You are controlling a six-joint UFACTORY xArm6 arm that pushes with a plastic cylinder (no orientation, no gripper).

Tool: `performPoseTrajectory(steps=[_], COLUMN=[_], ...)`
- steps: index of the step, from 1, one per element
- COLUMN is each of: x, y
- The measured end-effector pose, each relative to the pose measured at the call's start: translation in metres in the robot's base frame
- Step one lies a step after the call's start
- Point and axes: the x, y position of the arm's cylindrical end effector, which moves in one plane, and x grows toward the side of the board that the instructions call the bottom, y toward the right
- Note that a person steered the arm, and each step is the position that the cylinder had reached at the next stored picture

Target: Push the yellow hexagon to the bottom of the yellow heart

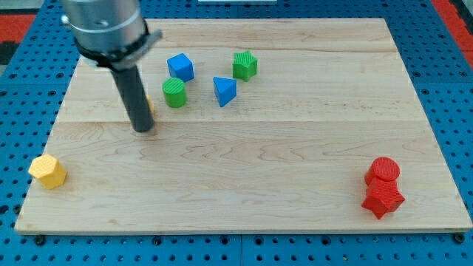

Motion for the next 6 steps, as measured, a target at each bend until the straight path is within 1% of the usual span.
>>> performPoseTrajectory(steps=[2, 3, 4, 5, 6], x=[-0.076, -0.091, -0.095, -0.092, -0.077], y=[-0.011, -0.012, -0.1, -0.143, -0.144])
